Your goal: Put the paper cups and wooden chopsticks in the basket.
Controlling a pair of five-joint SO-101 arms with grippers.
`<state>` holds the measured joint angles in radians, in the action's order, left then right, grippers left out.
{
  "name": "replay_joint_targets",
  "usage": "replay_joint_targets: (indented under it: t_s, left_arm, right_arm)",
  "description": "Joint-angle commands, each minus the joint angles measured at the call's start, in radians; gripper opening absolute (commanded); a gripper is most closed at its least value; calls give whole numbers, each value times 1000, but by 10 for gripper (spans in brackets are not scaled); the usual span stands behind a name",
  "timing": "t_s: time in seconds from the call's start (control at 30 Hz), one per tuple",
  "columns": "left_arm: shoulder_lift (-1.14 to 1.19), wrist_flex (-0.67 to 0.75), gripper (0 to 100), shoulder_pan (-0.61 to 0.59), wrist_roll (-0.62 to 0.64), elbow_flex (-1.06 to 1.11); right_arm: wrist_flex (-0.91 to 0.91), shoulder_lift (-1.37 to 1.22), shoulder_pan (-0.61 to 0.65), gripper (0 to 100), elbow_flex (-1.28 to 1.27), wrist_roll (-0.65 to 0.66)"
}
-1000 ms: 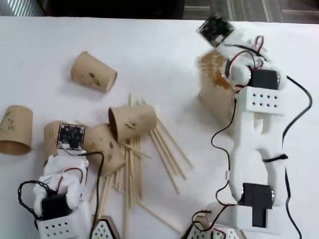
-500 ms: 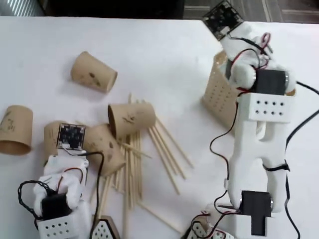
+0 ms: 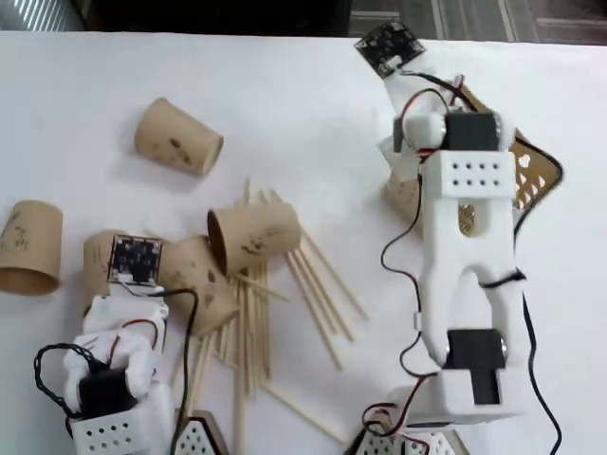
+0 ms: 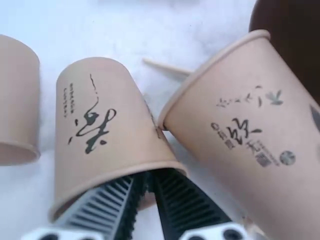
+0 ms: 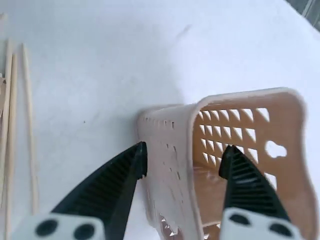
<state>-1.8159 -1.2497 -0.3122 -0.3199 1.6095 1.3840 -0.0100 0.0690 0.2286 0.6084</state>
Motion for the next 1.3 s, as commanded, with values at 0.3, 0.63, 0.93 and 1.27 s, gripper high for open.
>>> replay_joint_targets:
  t_s: [0.3,0.63,0.93,1.27]
  left_arm:
    - [-7,17,24,-8,-8,-32]
    - [-7,17,24,-8,-8,-32]
    - [-7,17,24,-8,-8,-32]
    - [-7,17,24,-8,-8,-32]
  right_arm:
    - [-74,-64,16,64,40,2]
    - [19,-193,82,21,206,193]
    - [82,-194,166,21,327,361]
    - [84,-189,182,106,282,356]
